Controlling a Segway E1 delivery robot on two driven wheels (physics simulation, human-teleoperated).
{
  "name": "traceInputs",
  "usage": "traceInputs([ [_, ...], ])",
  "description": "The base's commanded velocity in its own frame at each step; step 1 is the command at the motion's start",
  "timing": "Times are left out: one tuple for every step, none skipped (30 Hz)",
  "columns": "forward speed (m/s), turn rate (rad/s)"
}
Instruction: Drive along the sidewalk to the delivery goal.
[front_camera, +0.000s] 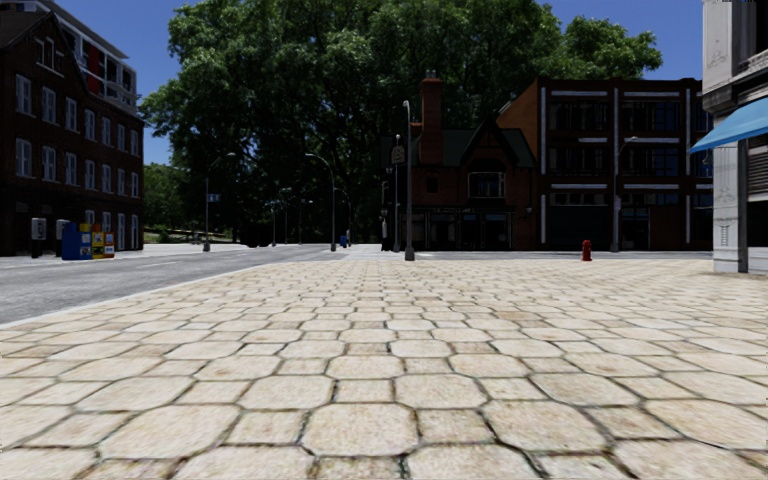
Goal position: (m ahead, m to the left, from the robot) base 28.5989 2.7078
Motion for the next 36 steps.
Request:
traceInputs([
  [2.0, 0.0],
  [2.0, 0.0],
  [2.0, 0.0],
  [2.0, 0.0],
  [2.0, 0.0],
  [2.0, 0.0],
  [2.0, 0.0],
  [2.0, 0.0],
  [2.0, 0.0],
  [2.0, 0.0],
  [2.0, 0.0],
  [2.0, 0.0],
  [2.0, 0.0],
  [2.0, 0.22],
  [2.0, 0.23],
  [2.0, 0.23],
  [2.0, 0.22],
  [2.0, 0.14],
  [2.0, 0.05],
  [2.0, 0.0],
  [2.0, 0.0],
  [2.0, 0.0],
  [2.0, 0.0],
  [2.0, 0.0],
  [2.0, 0.0],
  [2.0, 0.0],
  [2.0, 0.0],
  [2.0, 0.0],
  [2.0, 0.0],
  [2.0, 0.0],
  [2.0, 0.0],
  [2.0, 0.0],
  [2.0, 0.0],
  [2.0, 0.0],
  [2.0, 0.0],
  [2.0, 0.0],
])
